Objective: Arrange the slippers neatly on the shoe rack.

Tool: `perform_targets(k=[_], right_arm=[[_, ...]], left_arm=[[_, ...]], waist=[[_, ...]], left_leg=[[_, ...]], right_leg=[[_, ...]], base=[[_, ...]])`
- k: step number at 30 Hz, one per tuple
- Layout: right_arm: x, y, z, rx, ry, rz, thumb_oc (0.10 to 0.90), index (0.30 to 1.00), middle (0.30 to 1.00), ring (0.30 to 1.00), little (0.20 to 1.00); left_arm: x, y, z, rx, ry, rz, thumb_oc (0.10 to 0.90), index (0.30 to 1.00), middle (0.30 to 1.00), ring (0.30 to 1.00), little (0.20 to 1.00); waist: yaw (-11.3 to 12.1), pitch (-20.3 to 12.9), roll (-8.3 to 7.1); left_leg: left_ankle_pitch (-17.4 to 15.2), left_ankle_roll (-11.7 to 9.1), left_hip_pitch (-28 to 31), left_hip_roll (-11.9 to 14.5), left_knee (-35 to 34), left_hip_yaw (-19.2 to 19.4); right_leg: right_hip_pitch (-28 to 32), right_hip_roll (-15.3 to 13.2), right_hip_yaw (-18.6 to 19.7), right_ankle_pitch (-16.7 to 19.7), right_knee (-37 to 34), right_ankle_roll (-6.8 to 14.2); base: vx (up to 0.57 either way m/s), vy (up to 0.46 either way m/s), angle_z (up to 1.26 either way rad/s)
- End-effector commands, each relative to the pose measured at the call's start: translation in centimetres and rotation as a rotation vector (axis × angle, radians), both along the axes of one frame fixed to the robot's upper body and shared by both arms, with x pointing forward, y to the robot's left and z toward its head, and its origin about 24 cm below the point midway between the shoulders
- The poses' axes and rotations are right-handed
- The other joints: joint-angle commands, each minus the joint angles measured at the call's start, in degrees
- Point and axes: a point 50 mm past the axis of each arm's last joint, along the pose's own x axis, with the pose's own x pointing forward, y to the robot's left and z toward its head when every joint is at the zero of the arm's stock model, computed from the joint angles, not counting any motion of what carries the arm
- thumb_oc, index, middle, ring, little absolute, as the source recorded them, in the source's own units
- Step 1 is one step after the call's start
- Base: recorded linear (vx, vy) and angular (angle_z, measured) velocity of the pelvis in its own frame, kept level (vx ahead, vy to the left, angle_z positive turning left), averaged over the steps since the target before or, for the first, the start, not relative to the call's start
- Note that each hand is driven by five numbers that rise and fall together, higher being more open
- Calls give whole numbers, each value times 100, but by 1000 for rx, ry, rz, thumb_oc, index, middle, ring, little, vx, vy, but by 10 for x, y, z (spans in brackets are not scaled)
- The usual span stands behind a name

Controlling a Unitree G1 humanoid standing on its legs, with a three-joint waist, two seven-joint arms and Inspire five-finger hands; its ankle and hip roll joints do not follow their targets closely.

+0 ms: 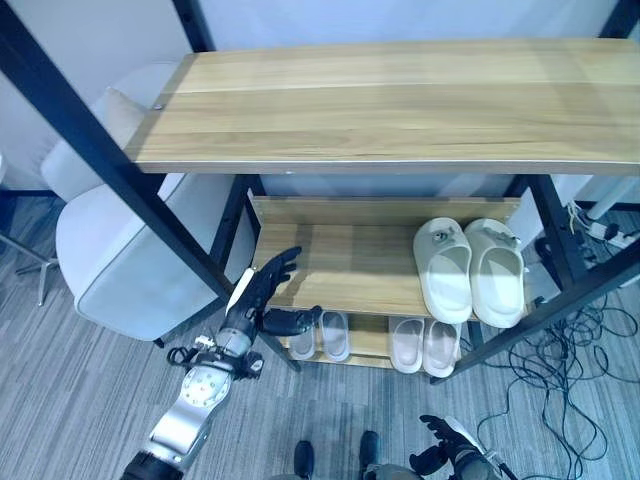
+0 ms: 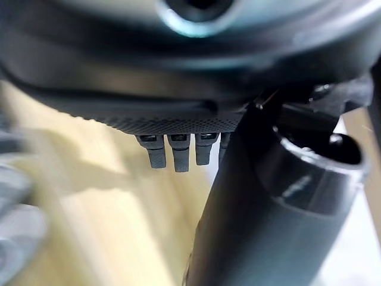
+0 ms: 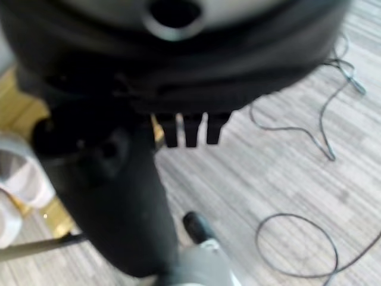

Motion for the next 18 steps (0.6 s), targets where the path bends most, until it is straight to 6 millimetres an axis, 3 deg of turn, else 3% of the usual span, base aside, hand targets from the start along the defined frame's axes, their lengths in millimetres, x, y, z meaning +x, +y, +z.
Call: perform_targets(k=[1, 12, 13, 14, 15, 16, 18], right_arm=[[-23, 7, -9, 20, 68, 15, 800, 900, 900, 900, 900], [-34, 4, -13, 24, 114, 18, 800, 900, 900, 900, 900], [-33, 3, -12, 24, 114, 18, 800, 900, 900, 900, 900], [-34, 2, -12, 19, 117, 19, 800, 900, 900, 900, 900], [-34, 1, -12, 18, 117, 18, 800, 900, 900, 900, 900], [-34, 0, -12, 18, 117, 16, 800, 900, 900, 900, 900], [-36, -2, -12, 17, 123, 5, 800, 900, 900, 900, 900]], left_arm=[[2, 8, 37, -81, -169, -38, 800, 900, 900, 900, 900], [-24, 53, -10, 76, 91, 29, 800, 900, 900, 900, 900], [-27, 58, -18, 124, 125, 36, 800, 900, 900, 900, 900], [-34, 67, -40, 205, 217, 57, 800, 900, 900, 900, 900], [-33, 67, -40, 205, 216, 56, 800, 900, 900, 900, 900], [-40, 73, -60, 262, 294, 89, 800, 900, 900, 900, 900], [-47, 76, -77, 298, 362, 116, 800, 900, 900, 900, 900]], waist=[[83, -486, -319], [244, -638, -389], [253, -646, -396], [254, -666, -414], [257, -665, -410], [249, -680, -424], [233, -694, -453]], left_leg=[[-127, -135, -139, -239, -167, -53], [-94, -137, -140, -305, -167, -226], [-94, -134, -142, -312, -167, -226], [-88, -124, -141, -320, -167, -229], [-88, -124, -142, -320, -167, -230], [-92, -118, -139, -322, -167, -235], [-102, -107, -127, -328, -167, -233]], right_leg=[[574, -445, -462, 501, -969, 795], [677, -524, -665, 548, -1004, 827], [682, -528, -667, 554, -1011, 831], [688, -529, -667, 556, -1011, 835], [688, -529, -668, 556, -1012, 835], [701, -533, -678, 553, -1010, 841], [721, -540, -674, 558, -1016, 846]], base=[[5, 38, 16], [5, 36, 9], [-3, 38, 3], [-3, 39, 3], [3, 49, 2], [16, 36, 1], [21, 44, 0]])
